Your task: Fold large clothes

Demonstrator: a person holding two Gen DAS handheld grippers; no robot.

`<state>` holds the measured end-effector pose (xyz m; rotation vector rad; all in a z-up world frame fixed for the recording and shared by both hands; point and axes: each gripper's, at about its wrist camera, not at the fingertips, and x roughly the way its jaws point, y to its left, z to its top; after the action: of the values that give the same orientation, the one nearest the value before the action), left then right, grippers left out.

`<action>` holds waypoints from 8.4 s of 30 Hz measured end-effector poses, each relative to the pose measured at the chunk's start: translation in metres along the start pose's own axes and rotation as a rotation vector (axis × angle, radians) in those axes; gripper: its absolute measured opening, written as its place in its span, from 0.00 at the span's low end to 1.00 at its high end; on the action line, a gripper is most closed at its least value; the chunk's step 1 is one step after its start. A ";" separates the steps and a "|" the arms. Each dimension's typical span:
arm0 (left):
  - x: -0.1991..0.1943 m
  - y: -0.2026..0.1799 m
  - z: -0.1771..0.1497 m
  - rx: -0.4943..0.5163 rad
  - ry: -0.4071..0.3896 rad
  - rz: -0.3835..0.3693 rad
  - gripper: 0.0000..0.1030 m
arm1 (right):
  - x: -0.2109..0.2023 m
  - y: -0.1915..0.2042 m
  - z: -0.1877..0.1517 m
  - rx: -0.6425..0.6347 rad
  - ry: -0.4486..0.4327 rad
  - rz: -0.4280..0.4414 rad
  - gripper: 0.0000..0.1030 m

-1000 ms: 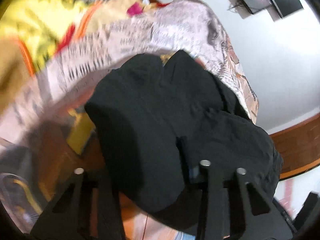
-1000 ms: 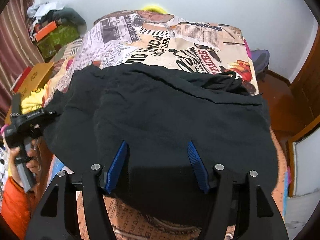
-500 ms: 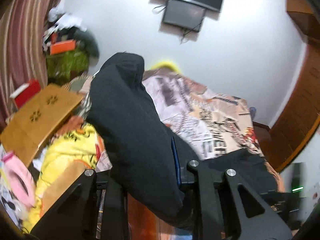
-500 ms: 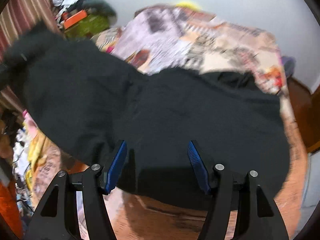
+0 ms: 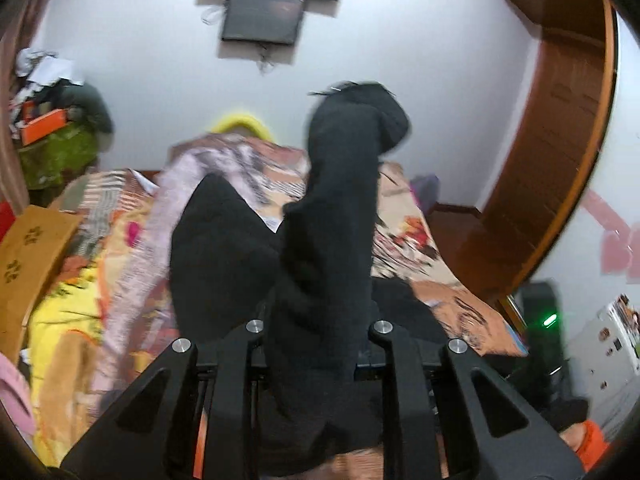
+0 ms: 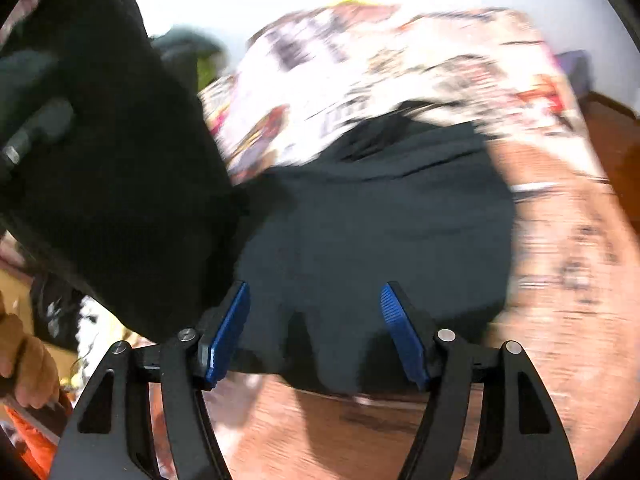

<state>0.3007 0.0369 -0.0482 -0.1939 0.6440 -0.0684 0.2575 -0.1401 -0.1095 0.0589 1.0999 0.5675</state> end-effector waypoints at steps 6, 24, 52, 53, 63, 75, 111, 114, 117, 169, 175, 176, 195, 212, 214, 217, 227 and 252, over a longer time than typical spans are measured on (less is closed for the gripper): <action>0.064 -0.060 -0.035 0.062 0.196 -0.095 0.18 | -0.041 -0.064 -0.020 0.113 -0.040 -0.067 0.63; 0.047 -0.081 -0.062 0.147 0.344 -0.165 0.58 | -0.085 -0.066 -0.023 0.105 -0.147 -0.072 0.63; 0.051 0.037 -0.091 -0.025 0.287 0.056 0.82 | 0.003 -0.049 -0.014 0.132 0.011 -0.028 0.64; 0.050 0.040 -0.088 -0.036 0.291 0.052 0.82 | -0.001 -0.047 -0.012 0.122 0.007 -0.027 0.64; 0.042 0.093 -0.067 -0.146 0.285 0.078 0.82 | -0.028 -0.060 0.002 0.130 -0.102 -0.018 0.64; 0.102 0.154 -0.107 -0.628 0.380 -0.204 1.00 | 0.034 -0.094 0.006 0.253 0.096 0.172 0.64; -0.022 0.185 -0.019 -0.455 0.119 -0.150 0.74 | 0.028 0.042 0.067 0.080 -0.005 0.315 0.14; -0.040 0.210 -0.007 -0.436 0.081 -0.123 0.74 | 0.037 0.065 0.077 0.048 -0.017 0.335 0.14; -0.041 0.239 0.000 -0.440 0.071 -0.107 0.74 | 0.055 0.090 0.089 0.010 -0.025 0.342 0.14; -0.225 0.146 -0.033 -0.140 -0.214 0.274 0.76 | -0.094 0.183 0.025 -0.322 -0.452 0.148 0.28; -0.307 0.074 -0.045 -0.061 -0.434 0.276 0.76 | -0.157 0.199 -0.019 -0.372 -0.658 0.206 0.28; -0.318 0.062 -0.050 -0.044 -0.469 0.288 0.76 | -0.163 0.201 -0.027 -0.374 -0.679 0.215 0.28; -0.334 0.005 -0.109 -0.013 -0.547 0.397 0.98 | -0.172 0.202 -0.072 -0.312 -0.766 0.034 0.87; -0.322 -0.006 -0.120 0.002 -0.531 0.450 0.99 | -0.173 0.203 -0.081 -0.330 -0.746 0.021 0.88; -0.320 -0.005 -0.120 -0.005 -0.527 0.445 0.99 | -0.174 0.203 -0.081 -0.334 -0.745 0.014 0.88; -0.320 -0.003 -0.120 -0.012 -0.522 0.443 0.99 | -0.174 0.204 -0.082 -0.337 -0.740 0.009 0.88; -0.315 0.000 -0.119 -0.016 -0.510 0.448 0.99 | -0.172 0.204 -0.080 -0.334 -0.714 0.008 0.88; -0.311 0.005 -0.118 -0.048 -0.486 0.414 0.99 | -0.175 0.202 -0.083 -0.330 -0.716 0.007 0.88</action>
<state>-0.0190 0.0616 0.0415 -0.1133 0.1905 0.3835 0.0481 -0.0667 0.0604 -0.0216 0.3047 0.6576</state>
